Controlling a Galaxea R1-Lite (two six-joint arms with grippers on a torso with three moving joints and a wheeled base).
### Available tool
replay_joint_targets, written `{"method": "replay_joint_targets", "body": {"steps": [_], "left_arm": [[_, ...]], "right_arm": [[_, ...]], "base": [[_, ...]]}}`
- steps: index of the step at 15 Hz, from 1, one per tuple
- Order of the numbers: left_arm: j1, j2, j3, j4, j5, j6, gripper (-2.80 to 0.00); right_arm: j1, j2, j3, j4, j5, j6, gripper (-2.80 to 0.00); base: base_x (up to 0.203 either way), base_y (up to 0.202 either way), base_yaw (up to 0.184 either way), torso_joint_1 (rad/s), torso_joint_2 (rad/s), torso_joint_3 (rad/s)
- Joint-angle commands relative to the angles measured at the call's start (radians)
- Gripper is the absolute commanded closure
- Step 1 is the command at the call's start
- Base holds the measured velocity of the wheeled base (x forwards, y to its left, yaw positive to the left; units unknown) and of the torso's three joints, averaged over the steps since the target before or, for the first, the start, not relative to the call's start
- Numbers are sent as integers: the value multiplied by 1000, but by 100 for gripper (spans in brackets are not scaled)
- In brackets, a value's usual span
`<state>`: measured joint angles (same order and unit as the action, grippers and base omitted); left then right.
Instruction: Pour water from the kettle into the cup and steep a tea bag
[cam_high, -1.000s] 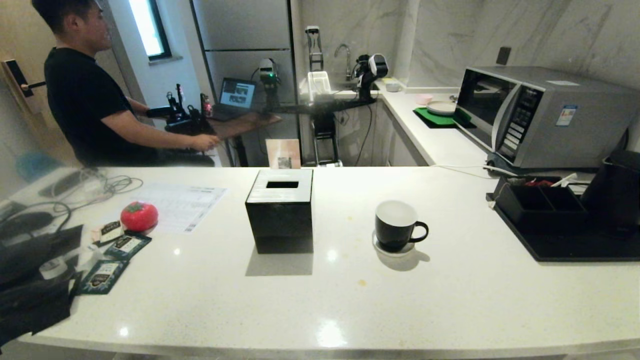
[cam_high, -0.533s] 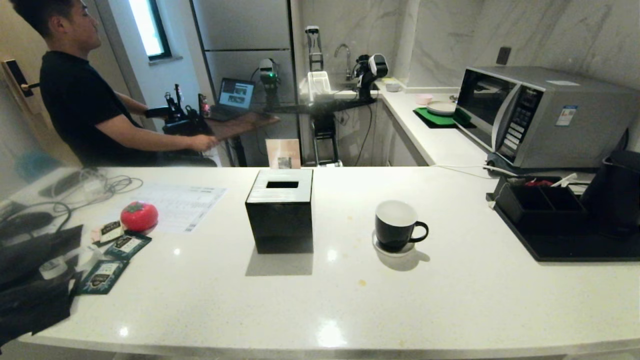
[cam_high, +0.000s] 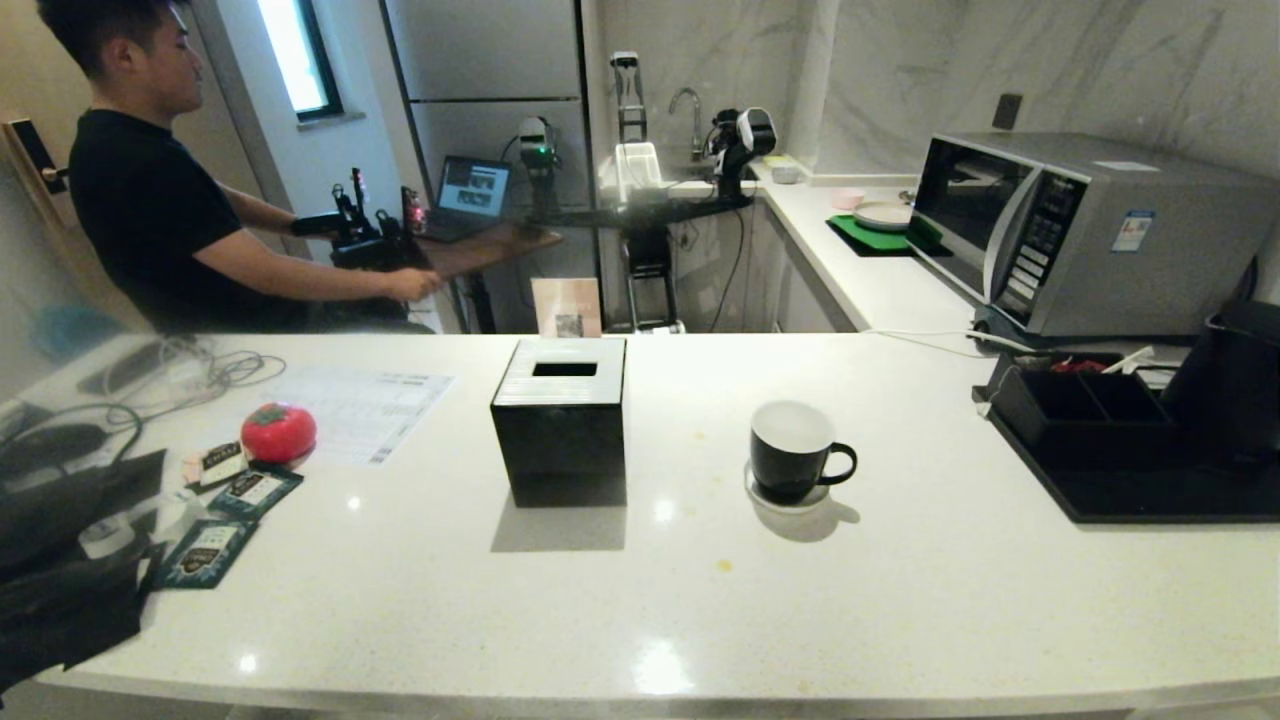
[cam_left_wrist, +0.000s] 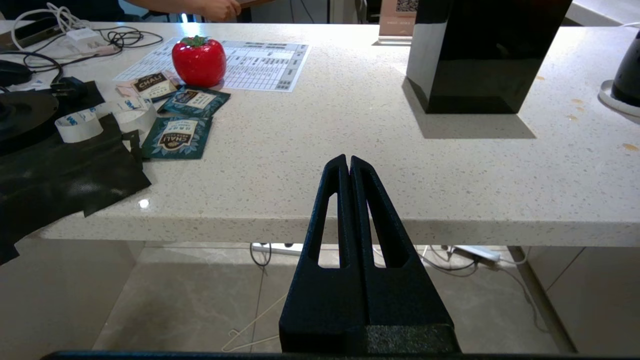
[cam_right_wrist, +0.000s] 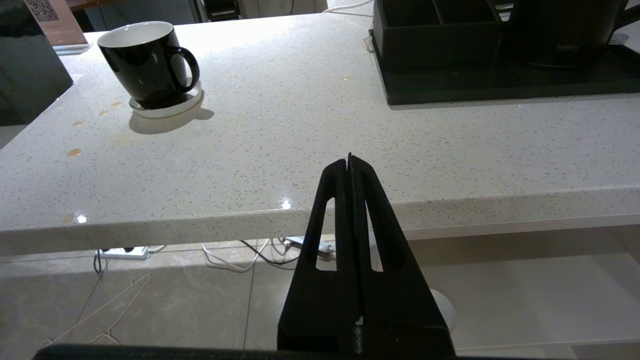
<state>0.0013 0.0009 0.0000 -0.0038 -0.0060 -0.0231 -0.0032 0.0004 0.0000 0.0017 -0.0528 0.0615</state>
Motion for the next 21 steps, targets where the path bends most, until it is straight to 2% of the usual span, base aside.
{"method": "replay_joint_targets", "body": {"steps": [1,8,21], "left_arm": [[0,1,0,-1,0,0,0],[0,1,0,-1,0,0,0],[0,1,0,-1,0,-1,0]], "right_arm": [[0,1,0,0,0,1,0],[0,1,0,0,0,1,0],[0,1,0,0,1,1,0]], "base": [[0,0,0,0,0,0],[0,-14,-1,1,0,0],[0,-190,0,3,3,2]]}}
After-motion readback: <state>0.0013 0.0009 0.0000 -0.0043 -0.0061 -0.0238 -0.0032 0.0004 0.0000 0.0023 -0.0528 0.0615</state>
